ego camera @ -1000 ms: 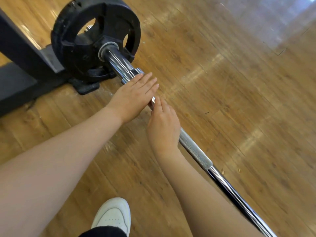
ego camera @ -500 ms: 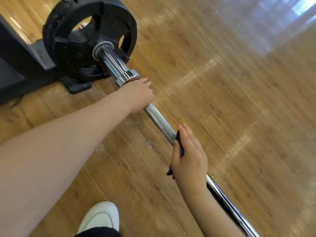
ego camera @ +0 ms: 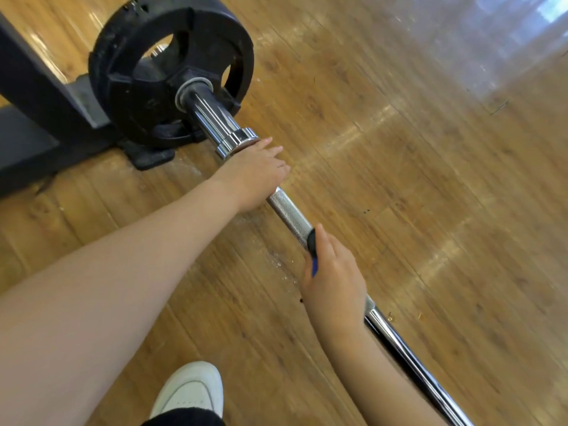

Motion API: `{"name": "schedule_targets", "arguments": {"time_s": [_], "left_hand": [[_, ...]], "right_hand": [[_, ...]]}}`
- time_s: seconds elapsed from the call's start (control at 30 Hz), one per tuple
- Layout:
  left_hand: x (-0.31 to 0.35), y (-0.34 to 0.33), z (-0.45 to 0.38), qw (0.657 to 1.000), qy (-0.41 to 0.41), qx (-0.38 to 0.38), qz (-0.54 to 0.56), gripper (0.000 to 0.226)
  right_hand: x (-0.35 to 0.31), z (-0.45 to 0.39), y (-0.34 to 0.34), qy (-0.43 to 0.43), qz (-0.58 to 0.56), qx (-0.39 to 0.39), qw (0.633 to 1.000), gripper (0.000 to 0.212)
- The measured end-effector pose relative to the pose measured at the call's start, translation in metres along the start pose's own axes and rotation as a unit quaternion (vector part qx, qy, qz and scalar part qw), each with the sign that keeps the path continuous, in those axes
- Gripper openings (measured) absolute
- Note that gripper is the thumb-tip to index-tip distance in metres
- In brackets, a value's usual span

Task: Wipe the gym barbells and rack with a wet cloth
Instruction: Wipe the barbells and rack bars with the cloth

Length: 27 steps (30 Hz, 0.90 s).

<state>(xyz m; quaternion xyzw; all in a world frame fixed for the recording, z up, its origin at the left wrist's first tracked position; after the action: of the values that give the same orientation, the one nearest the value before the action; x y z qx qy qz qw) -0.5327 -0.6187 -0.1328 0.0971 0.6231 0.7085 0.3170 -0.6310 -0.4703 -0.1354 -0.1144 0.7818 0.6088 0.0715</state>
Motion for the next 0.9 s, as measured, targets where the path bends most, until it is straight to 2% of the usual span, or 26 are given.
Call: {"name": "schedule_targets", "arguments": {"time_s": [0.07, 0.17, 0.27, 0.33, 0.47, 0.6, 0.7, 0.8, 0.9], "left_hand": [[0.001, 0.000, 0.002, 1.000, 0.000, 0.012, 0.009, 0.059], [0.001, -0.002, 0.006, 0.999, 0.021, 0.039, 0.028, 0.059], [-0.003, -0.007, 0.018, 0.989, 0.039, 0.132, 0.060, 0.053], [-0.006, -0.013, 0.024, 0.980, 0.041, 0.176, 0.086, 0.051], [-0.008, -0.013, 0.030, 0.981, 0.044, 0.174, 0.078, 0.048], [-0.007, -0.010, 0.031, 0.984, 0.061, 0.152, 0.069, 0.058], [-0.001, -0.013, 0.030, 0.987, 0.094, 0.118, 0.058, 0.055], [0.008, -0.014, 0.030, 0.984, 0.132, 0.107, 0.049, 0.054], [0.009, -0.014, 0.033, 0.983, 0.143, 0.099, 0.061, 0.056]], "right_hand": [[0.011, 0.020, 0.008, -0.004, 0.003, -0.015, 1.000, 0.049], [0.009, 0.018, 0.021, -0.027, -0.022, 0.020, 0.999, 0.039], [-0.015, -0.017, 0.010, -0.032, -0.080, 0.061, 0.994, 0.042], [-0.034, -0.045, -0.012, -0.013, -0.089, 0.042, 0.995, 0.049], [-0.042, -0.061, -0.038, 0.010, -0.008, -0.027, 1.000, 0.054], [-0.012, -0.017, -0.013, 0.039, 0.012, -0.014, 0.999, 0.063], [0.011, 0.028, 0.007, 0.030, 0.013, -0.016, 0.999, 0.065], [0.024, 0.049, 0.015, 0.015, 0.004, -0.026, 1.000, 0.061], [0.018, 0.042, 0.019, -0.029, -0.021, -0.001, 0.999, 0.044]]}}
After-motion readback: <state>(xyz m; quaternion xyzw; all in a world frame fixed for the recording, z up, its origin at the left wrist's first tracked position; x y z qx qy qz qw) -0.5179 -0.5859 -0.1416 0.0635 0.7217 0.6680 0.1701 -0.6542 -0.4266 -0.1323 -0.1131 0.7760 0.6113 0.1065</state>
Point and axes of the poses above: each hand's wrist, its own z-axis away from the middle knuckle, its own y-axis out of the back of the hand, x = y × z, the point moved 4 cm from there along -z, towards the middle knuckle, and after that the axes turned 13 degrees about y, right-handed, at the moved point
